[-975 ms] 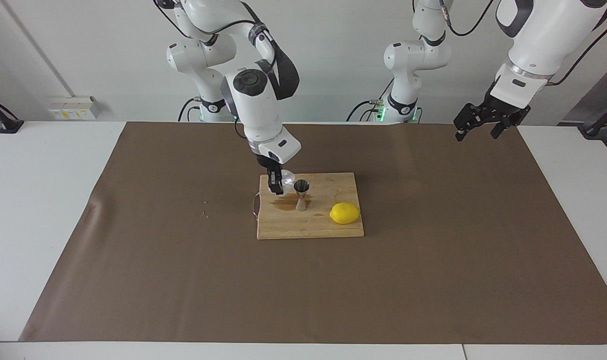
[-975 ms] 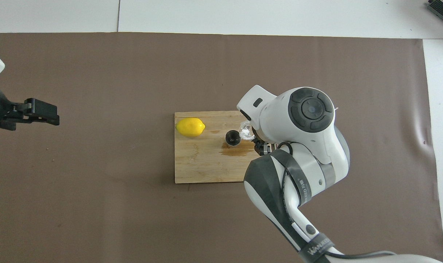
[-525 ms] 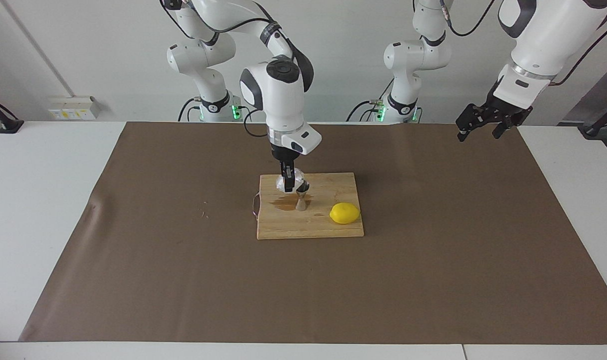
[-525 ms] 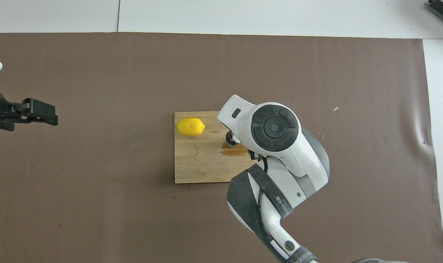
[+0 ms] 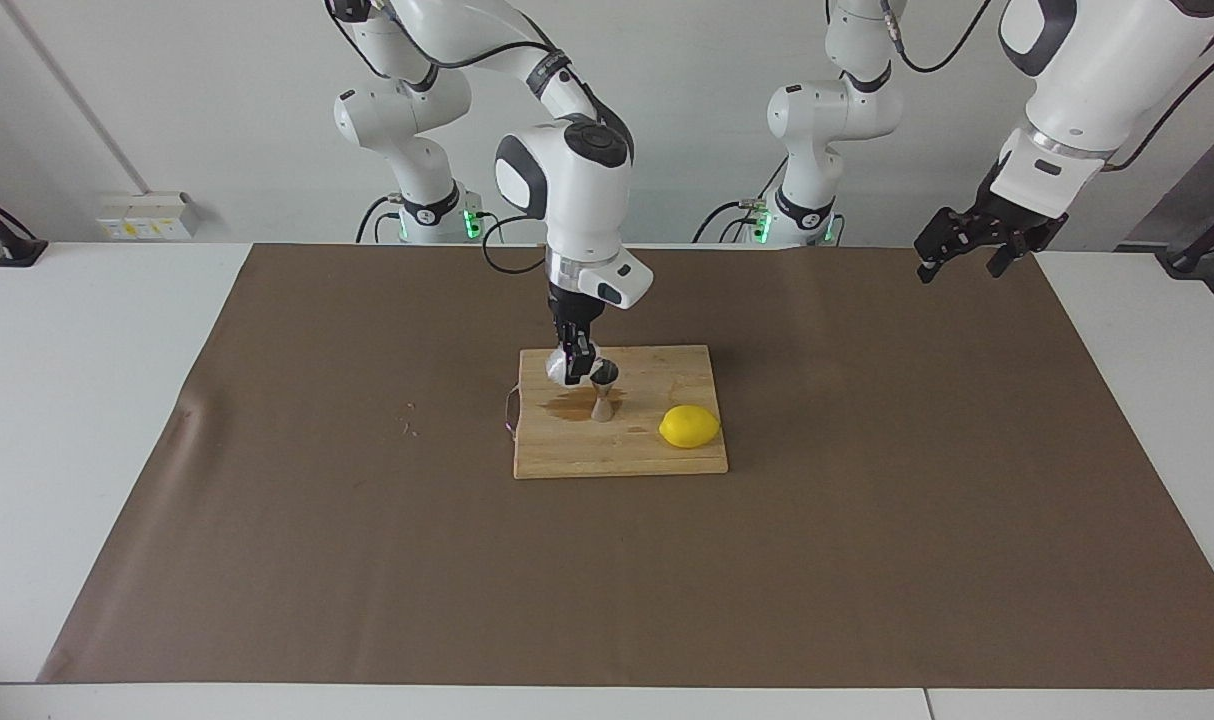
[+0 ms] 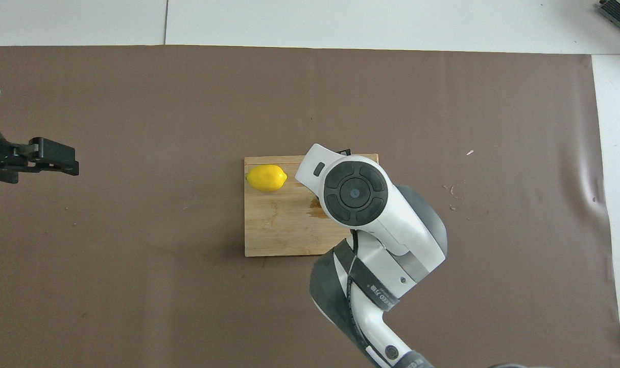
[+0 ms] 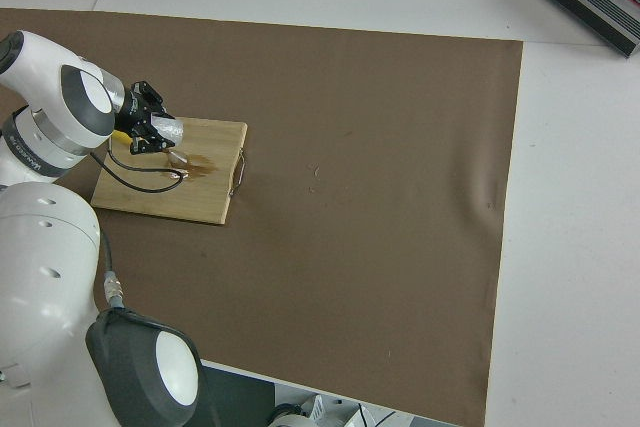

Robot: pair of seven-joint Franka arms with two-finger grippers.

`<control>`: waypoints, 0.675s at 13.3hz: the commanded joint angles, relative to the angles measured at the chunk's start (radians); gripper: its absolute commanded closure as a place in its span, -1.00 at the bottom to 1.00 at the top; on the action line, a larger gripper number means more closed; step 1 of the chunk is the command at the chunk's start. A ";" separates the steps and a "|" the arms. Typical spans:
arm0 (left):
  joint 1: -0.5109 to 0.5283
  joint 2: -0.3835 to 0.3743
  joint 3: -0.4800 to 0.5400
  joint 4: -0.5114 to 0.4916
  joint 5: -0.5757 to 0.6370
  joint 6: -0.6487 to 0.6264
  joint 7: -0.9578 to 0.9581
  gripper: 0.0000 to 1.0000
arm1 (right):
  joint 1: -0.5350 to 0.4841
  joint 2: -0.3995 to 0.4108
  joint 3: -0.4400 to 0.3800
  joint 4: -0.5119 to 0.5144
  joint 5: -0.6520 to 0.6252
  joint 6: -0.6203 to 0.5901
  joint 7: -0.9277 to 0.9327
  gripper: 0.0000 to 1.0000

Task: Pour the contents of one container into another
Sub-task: 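Tilt the white cup over the metal cup with the right gripper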

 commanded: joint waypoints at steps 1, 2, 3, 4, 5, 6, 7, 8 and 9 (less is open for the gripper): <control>-0.010 -0.027 0.013 -0.024 0.013 -0.008 0.004 -1.00 | 0.014 0.018 0.000 0.026 -0.053 -0.026 0.030 1.00; -0.010 -0.027 0.013 -0.024 0.013 -0.008 0.004 -1.00 | 0.015 0.018 0.000 0.026 -0.055 -0.026 0.032 1.00; -0.010 -0.027 0.013 -0.024 0.013 -0.008 0.004 -1.00 | 0.014 0.018 0.000 0.026 -0.058 -0.026 0.032 1.00; -0.010 -0.027 0.013 -0.024 0.013 -0.008 0.004 -1.00 | 0.014 0.018 0.000 0.026 -0.058 -0.026 0.032 1.00; -0.010 -0.027 0.013 -0.024 0.013 -0.008 0.004 -1.00 | 0.014 0.018 0.000 0.026 -0.058 -0.026 0.032 1.00; -0.010 -0.027 0.013 -0.024 0.013 -0.008 0.004 -1.00 | 0.014 0.018 0.000 0.026 -0.058 -0.026 0.030 1.00; -0.010 -0.027 0.013 -0.024 0.013 -0.008 0.004 -1.00 | 0.012 0.018 0.000 0.026 -0.055 -0.026 0.032 1.00; -0.010 -0.027 0.013 -0.024 0.013 -0.008 0.004 -1.00 | 0.009 0.018 0.002 0.028 -0.041 -0.023 0.038 1.00; -0.010 -0.027 0.013 -0.024 0.013 -0.008 0.004 -1.00 | 0.006 0.021 0.003 0.035 -0.036 -0.023 0.053 1.00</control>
